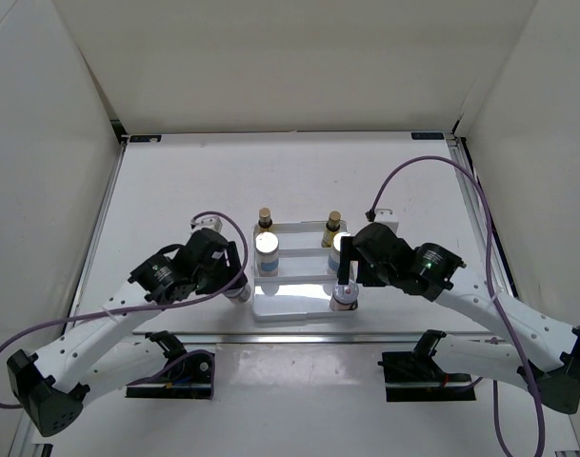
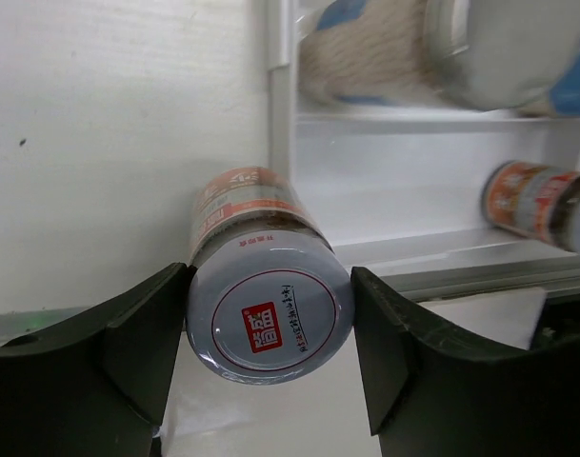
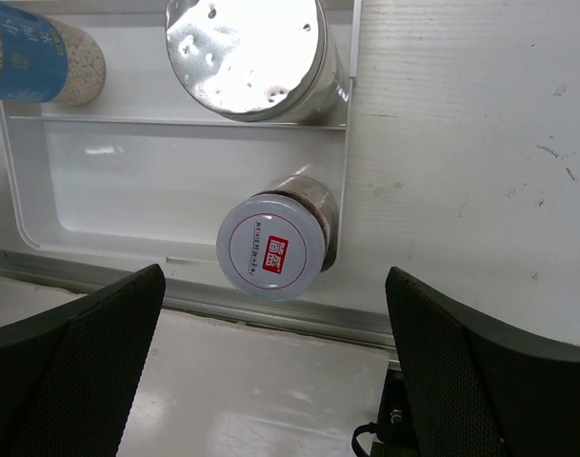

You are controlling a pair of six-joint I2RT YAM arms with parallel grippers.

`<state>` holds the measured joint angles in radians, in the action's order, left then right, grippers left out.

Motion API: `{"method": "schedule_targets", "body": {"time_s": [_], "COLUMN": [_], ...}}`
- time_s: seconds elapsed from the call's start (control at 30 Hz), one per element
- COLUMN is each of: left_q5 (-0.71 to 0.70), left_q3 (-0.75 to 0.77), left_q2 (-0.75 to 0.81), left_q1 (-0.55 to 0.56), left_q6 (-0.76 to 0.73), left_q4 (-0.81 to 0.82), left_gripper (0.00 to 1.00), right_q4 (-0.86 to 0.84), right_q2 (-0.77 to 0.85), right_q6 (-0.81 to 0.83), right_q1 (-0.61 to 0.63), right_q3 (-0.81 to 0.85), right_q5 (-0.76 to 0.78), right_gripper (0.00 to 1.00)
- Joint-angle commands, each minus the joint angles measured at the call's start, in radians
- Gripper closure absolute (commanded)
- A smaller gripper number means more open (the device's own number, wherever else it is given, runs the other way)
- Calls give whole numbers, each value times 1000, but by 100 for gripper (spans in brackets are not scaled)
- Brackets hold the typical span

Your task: Organize the condiment bottles

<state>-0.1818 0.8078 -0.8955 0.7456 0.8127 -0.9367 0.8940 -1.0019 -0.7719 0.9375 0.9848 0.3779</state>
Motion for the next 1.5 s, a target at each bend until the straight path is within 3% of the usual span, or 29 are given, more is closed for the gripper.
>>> {"method": "schedule_targets", "body": {"time_s": [0.0,0.53,0.87,1.07,1.1,1.2,1.23,1.27,1.47], "left_q5": [-9,-5,-42,-61,-61,-42,-42,-33,-4], "left_q3": [114,176,103,82,82,91,106,116,221], "left_q2": [27,-229,-339,-368,-381,-391,-391,-391,-338], "left_q1": [5,179,190,190,190,190,190,190,199], "left_q6": [-29,-9,-9,2,2,2,-9,-23,-116], "left_q4": [33,214,292,292,292,292,292,292,250], "left_gripper": [89,89,86,57,43,20,4,0,0], "right_q4": [16,34,43,52,52,77,86,100,129], "right_q2": [16,16,25,25,14,5,5,5,71], "right_q6": [-13,-13,-13,-13,-4,5,5,5,14], "right_q1": [6,6,6,6,6,6,6,6,6], "right_q3": [-9,-9,-9,0,9,32,32,41,41], "right_q5": [35,44,53,53,53,53,62,62,96], "right_gripper": [0,0,0,0,0,0,0,0,0]}}
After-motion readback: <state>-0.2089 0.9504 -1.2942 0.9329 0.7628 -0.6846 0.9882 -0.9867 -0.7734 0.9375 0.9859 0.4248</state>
